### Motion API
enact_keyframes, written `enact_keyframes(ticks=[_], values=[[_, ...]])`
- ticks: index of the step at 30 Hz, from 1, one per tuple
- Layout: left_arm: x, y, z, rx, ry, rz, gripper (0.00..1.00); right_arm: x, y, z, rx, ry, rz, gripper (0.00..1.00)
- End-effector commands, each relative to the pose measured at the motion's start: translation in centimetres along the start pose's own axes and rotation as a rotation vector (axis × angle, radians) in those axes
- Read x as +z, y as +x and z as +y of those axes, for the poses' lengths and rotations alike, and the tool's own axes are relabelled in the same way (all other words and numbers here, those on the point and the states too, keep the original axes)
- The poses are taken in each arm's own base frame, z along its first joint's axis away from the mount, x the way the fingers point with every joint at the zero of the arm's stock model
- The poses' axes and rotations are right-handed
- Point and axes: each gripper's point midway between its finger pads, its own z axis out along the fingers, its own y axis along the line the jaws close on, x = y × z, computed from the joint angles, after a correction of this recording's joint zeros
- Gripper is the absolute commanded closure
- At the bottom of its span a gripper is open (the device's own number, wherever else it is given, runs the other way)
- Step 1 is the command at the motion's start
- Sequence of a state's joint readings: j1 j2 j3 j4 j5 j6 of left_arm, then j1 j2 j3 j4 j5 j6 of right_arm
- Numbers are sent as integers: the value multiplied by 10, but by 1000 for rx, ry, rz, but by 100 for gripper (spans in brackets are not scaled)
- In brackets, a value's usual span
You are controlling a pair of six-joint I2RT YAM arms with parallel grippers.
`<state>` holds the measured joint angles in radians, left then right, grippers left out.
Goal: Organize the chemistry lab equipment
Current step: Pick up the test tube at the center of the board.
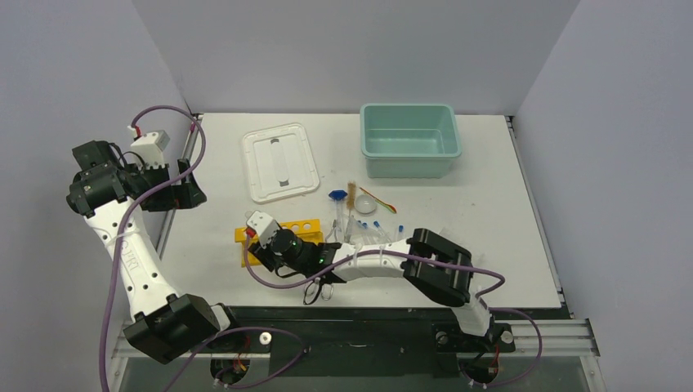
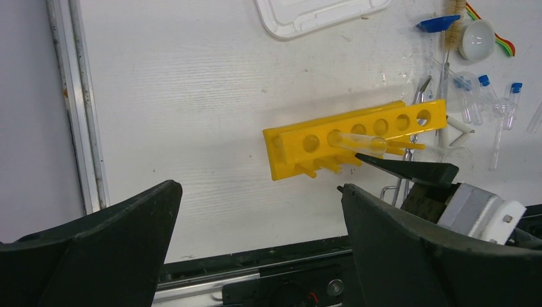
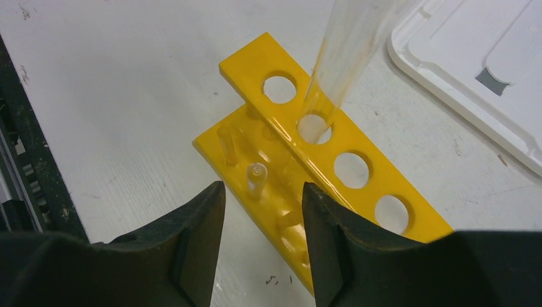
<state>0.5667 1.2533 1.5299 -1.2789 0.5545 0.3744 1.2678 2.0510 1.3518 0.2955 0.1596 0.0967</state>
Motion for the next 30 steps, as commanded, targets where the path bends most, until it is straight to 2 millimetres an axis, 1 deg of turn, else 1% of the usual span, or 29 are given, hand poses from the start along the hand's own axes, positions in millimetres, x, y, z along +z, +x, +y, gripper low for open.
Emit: enact_keyframes(ticks=[1,2,3,4,5,6,7,8,9,10,11,12,13,14,15,16,17,18,19,20,21,22,25,30], values=[[-6,-4,-4,19,17,-22,3,-45,-87,-23,107,29,-115,56],[-8,-4,-4,22,17,-24,3,-56,-92,-32,122,51,-100,56],[-8,-5,-5,22,20,-24,3,-62,-92,-41,152,73,-90,56],[-9,-5,-6,25,21,-25,3,-74,-92,-55,188,112,-68,56],[-11,-6,-7,27,23,-28,3,-82,-78,-64,198,144,-6,56],[-11,-6,-8,29,27,-27,3,-94,-84,-80,247,183,-14,56],[-11,-6,-8,30,30,-28,3,-103,-66,-90,254,227,46,56],[-12,-5,-9,32,32,-27,3,-117,-69,-104,304,267,44,56],[-12,-4,-10,32,33,-26,3,-128,-48,-116,307,330,106,56],[-13,-4,-10,34,33,-27,3,-142,-47,-131,360,378,101,57],[-13,-3,-11,34,32,-27,3,-159,-29,-143,368,439,145,58],[-14,-3,-11,36,33,-27,3,-168,-5,-157,418,498,185,59],[-14,-2,-12,37,34,-27,3,-184,6,-167,437,546,213,60],[-15,-2,-12,38,35,-27,3,-194,33,-182,497,615,253,63],[-16,-2,-14,41,37,-29,4,-209,44,-199,563,679,259,66],[-17,-2,-15,43,38,-30,4,-219,72,-204,577,715,310,68],[-18,-2,-16,45,40,-32,4,-232,82,-217,633,761,309,70],[-19,-1,-17,46,41,-32,3,-241,106,-219,644,789,352,70],[-20,-1,-17,51,41,-33,3,-252,114,-230,691,826,351,70],[-20,-1,-18,52,42,-33,3,-260,131,-232,705,851,384,70],[-21,0,-19,55,44,-32,3,-268,136,-240,735,883,382,70],[-21,1,-19,57,45,-31,3,-274,147,-240,741,899,405,70],[-20,3,-20,62,48,-25,3,-282,159,-247,772,940,420,68],[-19,6,-19,66,50,-18,3,-283,180,-252,786,994,485,66]])
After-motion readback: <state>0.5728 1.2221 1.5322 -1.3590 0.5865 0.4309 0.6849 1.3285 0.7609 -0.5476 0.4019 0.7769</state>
